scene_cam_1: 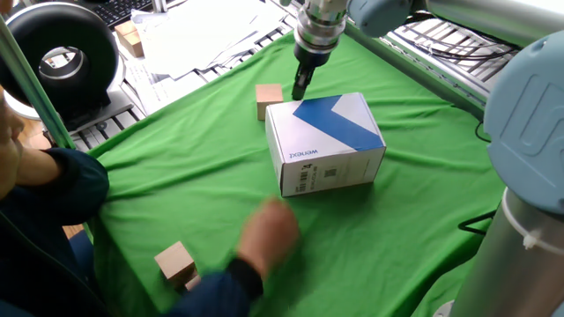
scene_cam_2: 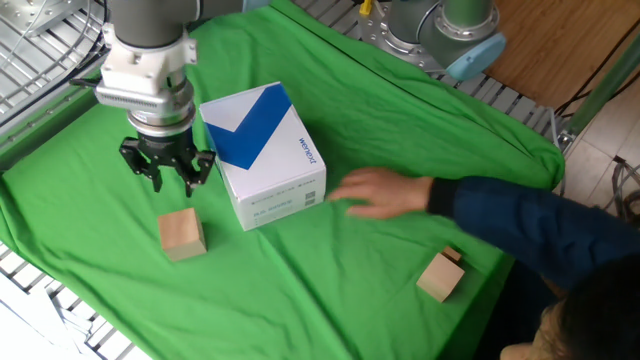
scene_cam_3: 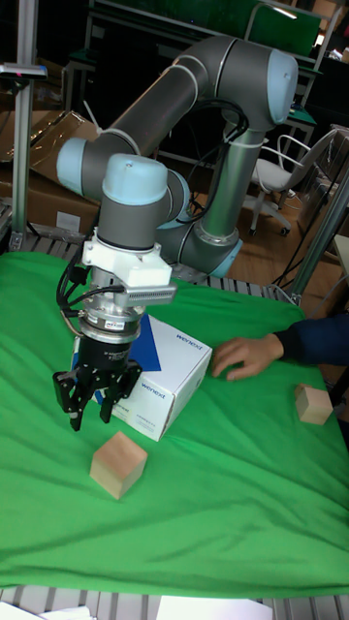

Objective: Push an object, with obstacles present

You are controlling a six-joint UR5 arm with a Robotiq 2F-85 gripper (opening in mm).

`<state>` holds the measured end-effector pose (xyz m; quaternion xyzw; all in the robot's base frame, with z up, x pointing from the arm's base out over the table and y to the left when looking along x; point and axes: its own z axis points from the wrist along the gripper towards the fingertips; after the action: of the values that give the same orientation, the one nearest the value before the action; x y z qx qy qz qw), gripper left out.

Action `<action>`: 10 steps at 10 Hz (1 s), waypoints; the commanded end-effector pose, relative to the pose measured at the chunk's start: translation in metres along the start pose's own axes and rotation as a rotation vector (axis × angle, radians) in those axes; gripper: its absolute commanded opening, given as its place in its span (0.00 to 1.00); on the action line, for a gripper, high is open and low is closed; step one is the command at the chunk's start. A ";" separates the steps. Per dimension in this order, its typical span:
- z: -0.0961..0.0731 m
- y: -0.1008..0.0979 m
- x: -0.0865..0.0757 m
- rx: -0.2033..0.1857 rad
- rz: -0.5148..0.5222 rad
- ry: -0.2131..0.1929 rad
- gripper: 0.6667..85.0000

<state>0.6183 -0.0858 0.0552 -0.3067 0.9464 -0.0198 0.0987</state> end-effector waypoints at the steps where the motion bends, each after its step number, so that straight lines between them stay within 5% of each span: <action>1: -0.003 0.016 0.007 -0.081 -0.144 0.001 0.59; 3: -0.002 -0.003 0.020 -0.015 -0.144 0.057 0.58; 6: -0.003 -0.017 0.023 0.036 -0.212 0.075 0.52; 8: 0.007 -0.036 0.000 0.096 -0.278 0.055 0.50; 10: 0.013 -0.039 -0.020 0.106 -0.301 0.039 0.51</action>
<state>0.6335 -0.1091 0.0512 -0.4199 0.9010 -0.0751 0.0788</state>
